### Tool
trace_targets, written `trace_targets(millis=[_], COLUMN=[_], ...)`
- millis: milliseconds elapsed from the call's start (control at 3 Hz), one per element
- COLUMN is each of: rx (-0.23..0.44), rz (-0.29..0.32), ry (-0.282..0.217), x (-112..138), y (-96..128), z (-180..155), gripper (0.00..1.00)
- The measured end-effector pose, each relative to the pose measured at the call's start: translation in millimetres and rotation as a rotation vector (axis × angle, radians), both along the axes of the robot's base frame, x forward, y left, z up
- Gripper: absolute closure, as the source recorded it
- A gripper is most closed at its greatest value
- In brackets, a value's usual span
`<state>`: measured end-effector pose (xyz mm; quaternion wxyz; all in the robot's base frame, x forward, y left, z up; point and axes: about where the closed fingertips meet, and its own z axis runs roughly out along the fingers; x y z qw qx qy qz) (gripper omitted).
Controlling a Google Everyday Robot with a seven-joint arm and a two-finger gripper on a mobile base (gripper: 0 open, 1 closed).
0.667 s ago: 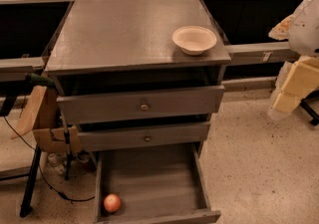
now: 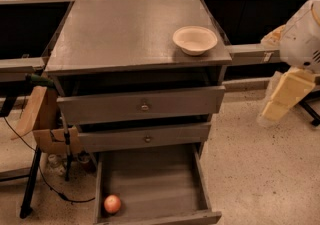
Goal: Pick apple from bottom drawer and place on counter
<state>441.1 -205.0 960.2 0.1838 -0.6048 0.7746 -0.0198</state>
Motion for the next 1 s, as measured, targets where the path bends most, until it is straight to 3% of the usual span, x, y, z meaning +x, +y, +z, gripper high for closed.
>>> trace_targets(millis=[333,667,1000], rx=[0.151,0.349,0.614], rz=[0.067,0.166,0.230], ry=[0.027,0.083,0.143], x=[-4,-17,-42], y=[34,91,155], z=[-65,-147,-235], gripper=[0.00,0.00,0.00])
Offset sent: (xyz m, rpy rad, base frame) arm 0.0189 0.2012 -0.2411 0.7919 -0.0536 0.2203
